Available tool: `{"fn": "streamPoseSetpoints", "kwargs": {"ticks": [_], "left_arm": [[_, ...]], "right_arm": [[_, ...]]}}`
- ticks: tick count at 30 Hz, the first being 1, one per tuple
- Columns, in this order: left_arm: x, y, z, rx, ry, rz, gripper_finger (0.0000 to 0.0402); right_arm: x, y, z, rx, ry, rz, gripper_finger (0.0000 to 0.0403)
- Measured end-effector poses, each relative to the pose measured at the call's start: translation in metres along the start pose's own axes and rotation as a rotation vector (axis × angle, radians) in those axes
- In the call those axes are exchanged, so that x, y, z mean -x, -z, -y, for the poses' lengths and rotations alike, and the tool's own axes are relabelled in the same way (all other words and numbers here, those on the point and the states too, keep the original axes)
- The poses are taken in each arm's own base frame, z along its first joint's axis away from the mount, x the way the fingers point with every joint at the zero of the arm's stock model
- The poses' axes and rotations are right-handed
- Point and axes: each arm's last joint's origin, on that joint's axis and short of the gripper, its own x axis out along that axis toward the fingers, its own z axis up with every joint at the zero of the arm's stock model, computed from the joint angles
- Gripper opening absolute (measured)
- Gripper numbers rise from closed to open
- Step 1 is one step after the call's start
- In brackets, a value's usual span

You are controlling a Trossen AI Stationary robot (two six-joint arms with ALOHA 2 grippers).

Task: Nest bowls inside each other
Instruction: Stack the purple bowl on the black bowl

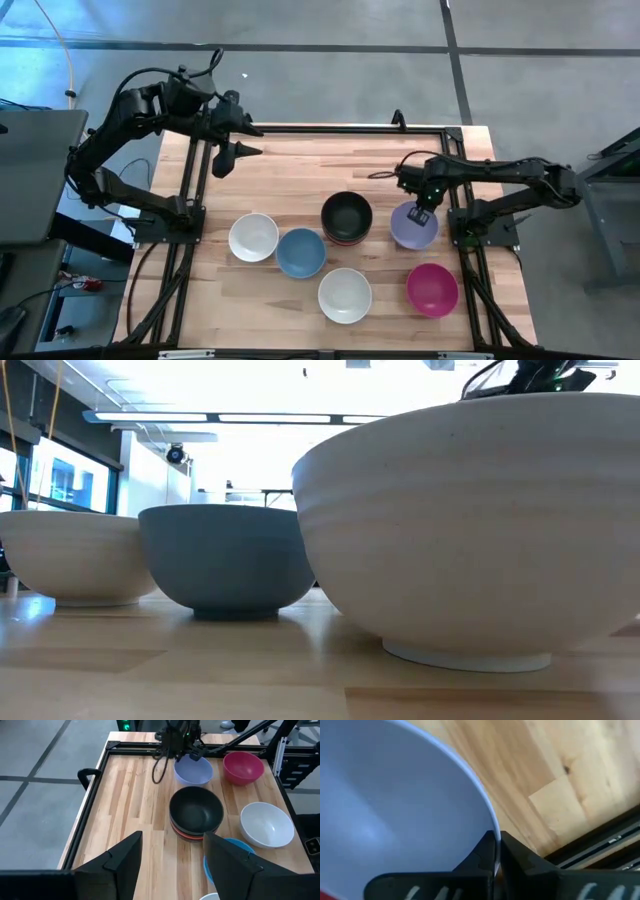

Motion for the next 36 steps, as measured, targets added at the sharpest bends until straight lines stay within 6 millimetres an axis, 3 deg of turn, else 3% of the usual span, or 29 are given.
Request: {"fn": "streamPoseSetpoints", "kwargs": {"ticks": [5,14,17,24,31,36], "left_arm": [[0.0,0.0,-0.001,0.0,-0.037,-0.009,0.0198],[0.0,0.0,-0.001,0.0,-0.039,-0.009,0.0198],[0.0,0.001,-0.001,0.001,-0.038,-0.013,0.0198],[0.0,0.003,-0.001,-0.004,-0.033,-0.035,0.0198],[0.0,0.007,0.0,0.004,-0.029,-0.077,0.0198],[0.001,0.015,-0.001,0.032,-0.103,-0.179,0.0198]], "right_arm": [[0.012,0.007,0.011,-0.083,-0.037,0.069,0.0],[0.026,0.013,0.02,-0.148,-0.216,0.037,0.0],[0.044,0.011,0.021,-0.155,-0.25,0.058,0.0],[0.106,0.007,0.022,-0.2,-0.298,0.079,0.0],[0.158,-0.028,0.012,-0.196,-0.322,0.127,0.0],[0.169,-0.07,-0.009,-0.129,-0.345,0.118,0.0]]}}
